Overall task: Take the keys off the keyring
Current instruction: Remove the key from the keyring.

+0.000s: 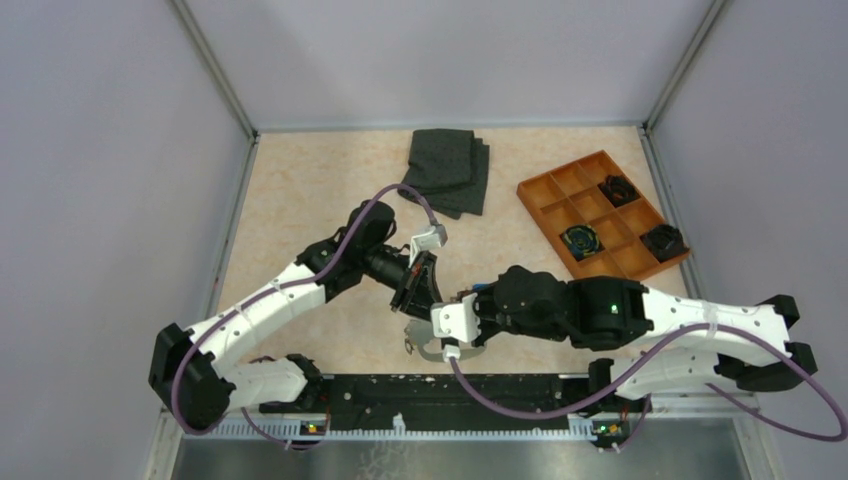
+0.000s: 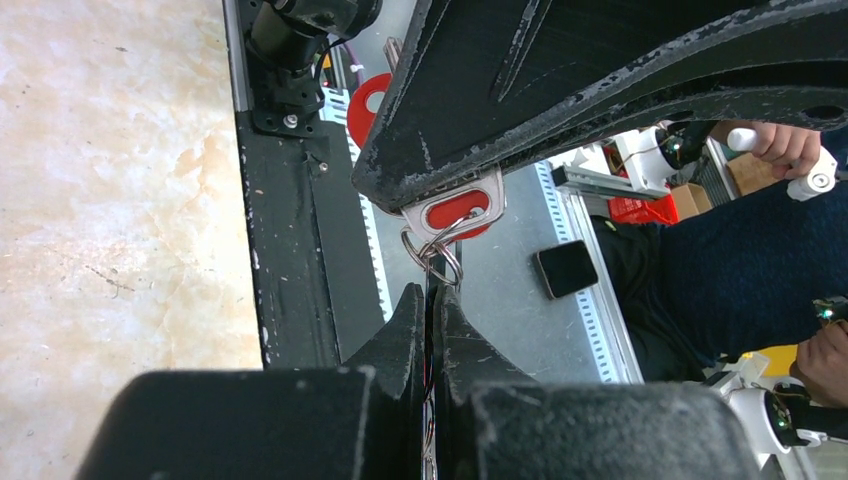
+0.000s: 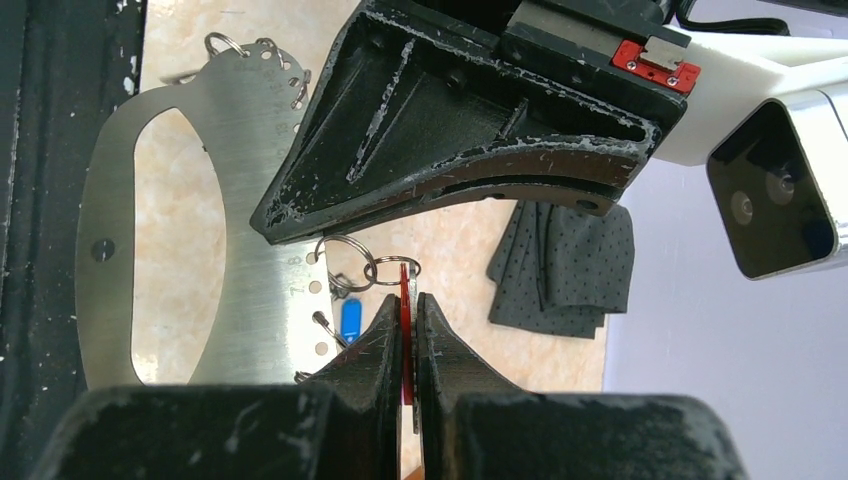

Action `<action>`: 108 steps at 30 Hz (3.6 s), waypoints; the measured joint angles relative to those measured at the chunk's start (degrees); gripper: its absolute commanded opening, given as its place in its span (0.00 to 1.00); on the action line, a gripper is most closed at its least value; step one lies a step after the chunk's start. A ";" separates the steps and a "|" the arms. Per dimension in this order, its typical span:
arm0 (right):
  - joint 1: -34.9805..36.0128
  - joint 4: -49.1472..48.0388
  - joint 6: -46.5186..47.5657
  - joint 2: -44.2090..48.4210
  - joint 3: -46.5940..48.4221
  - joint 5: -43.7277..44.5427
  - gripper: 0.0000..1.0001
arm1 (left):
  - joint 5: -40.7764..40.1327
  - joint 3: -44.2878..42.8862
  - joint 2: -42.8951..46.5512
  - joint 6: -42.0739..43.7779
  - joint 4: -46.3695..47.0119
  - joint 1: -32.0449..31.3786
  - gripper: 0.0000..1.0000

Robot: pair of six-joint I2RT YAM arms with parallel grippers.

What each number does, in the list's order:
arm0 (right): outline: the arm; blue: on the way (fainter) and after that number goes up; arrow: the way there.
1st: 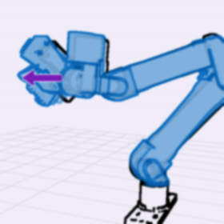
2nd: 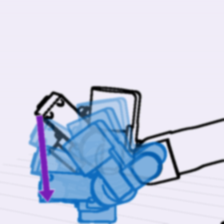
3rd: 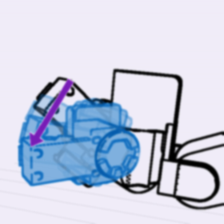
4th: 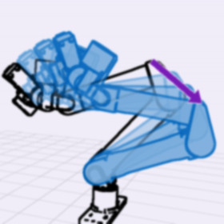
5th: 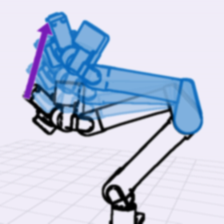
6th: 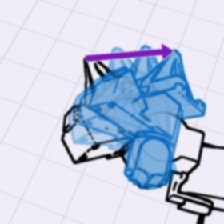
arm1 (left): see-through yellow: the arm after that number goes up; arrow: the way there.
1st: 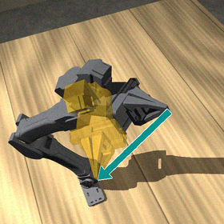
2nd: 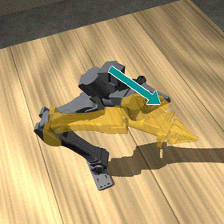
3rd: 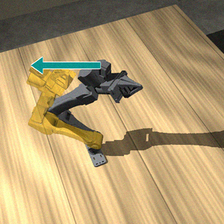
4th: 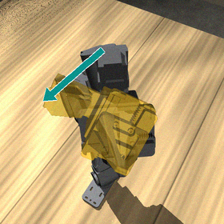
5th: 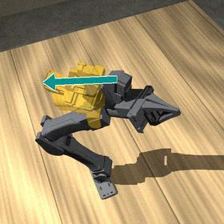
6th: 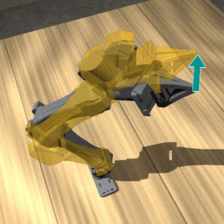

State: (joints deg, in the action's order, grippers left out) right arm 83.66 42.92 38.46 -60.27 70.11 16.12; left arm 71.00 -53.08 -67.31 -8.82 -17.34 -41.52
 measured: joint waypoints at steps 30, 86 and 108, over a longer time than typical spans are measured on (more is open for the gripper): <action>5.11 1.79 -4.22 -2.49 1.27 5.68 0.00 | -10.27 -5.14 0.94 7.28 -10.58 0.15 0.00; 4.50 -0.90 -11.85 -5.90 3.96 20.68 0.00 | -19.10 -0.68 9.68 2.97 0.52 0.61 0.00; 5.11 0.39 -11.43 -6.75 5.01 20.65 0.00 | -19.65 -3.17 8.92 3.30 -4.07 0.61 0.00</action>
State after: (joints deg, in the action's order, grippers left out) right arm 88.77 43.31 27.03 -67.02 75.11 36.77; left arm 51.35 -56.25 -58.39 -5.52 -21.41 -40.91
